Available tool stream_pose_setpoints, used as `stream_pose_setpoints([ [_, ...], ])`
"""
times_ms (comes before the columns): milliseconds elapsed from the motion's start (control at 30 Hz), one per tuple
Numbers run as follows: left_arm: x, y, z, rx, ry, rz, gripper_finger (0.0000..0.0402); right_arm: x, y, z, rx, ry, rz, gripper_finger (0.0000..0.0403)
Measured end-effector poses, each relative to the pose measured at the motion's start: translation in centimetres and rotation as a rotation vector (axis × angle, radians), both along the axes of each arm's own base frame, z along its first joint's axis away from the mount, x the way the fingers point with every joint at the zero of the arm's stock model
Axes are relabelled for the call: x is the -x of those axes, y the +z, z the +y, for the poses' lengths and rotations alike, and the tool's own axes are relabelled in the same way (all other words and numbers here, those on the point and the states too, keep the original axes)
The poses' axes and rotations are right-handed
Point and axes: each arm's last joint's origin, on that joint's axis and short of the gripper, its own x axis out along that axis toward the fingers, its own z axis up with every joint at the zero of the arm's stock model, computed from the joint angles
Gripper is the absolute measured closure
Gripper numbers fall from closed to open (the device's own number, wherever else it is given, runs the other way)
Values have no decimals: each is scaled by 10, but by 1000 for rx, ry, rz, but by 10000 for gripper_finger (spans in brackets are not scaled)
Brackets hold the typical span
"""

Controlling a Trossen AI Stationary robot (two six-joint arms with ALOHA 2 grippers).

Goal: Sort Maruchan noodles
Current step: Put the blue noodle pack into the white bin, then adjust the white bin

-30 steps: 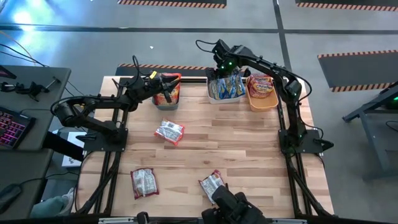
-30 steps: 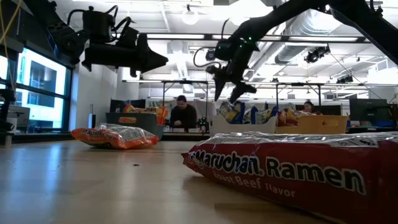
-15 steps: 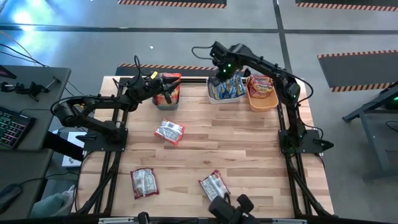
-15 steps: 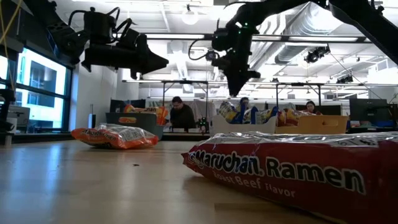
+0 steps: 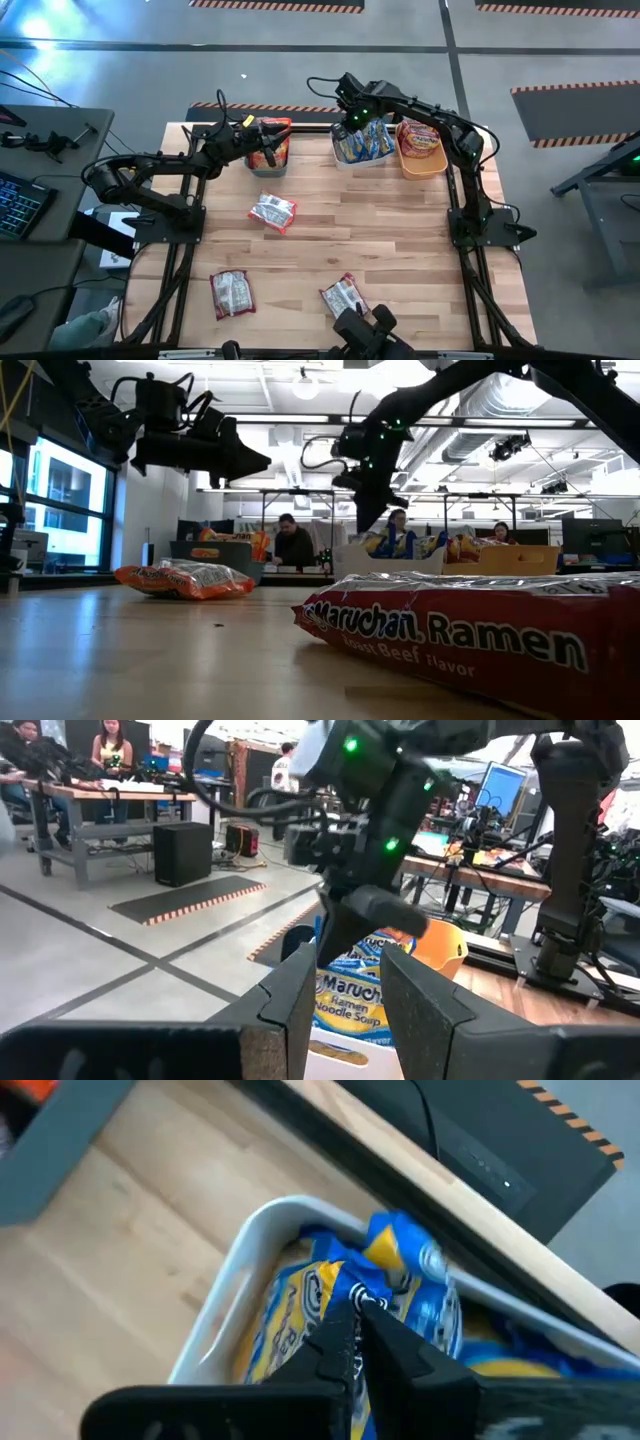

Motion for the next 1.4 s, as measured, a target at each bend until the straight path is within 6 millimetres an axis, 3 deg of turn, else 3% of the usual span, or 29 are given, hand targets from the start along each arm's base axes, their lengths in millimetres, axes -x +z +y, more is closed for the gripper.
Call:
stream_pose_setpoints([
  [233, 0, 0, 0, 2, 0, 2, 300, -3, -5, -4, 33, 32, -35, 401],
  [433, 0, 0, 0, -5, 1, 7, 300, -13, 31, 2, 135, 164, -66, 402],
  [567, 0, -2, 0, -7, 2, 23, 300, -17, 66, 30, 240, 319, -15, 403],
  [633, 0, -3, 0, -8, 2, 43, 300, -18, 72, 51, 244, 409, 24, 403],
  [700, 0, -5, 0, 0, 2, 56, 300, -18, 60, 72, 208, 502, 103, 403],
  [867, 0, -6, 0, 9, 2, 65, 300, -20, 1, 110, 163, 631, 258, 403],
  [1000, 0, -7, 0, 3, 2, 81, 300, -13, -47, 128, 189, 647, 295, 403],
  [1200, 0, -7, 0, 2, 5, 82, 300, -7, -80, 125, 298, 556, 225, 403],
  [1400, 0, -7, 0, 0, 6, 79, 300, -12, -79, 108, 416, 511, 140, 403],
])
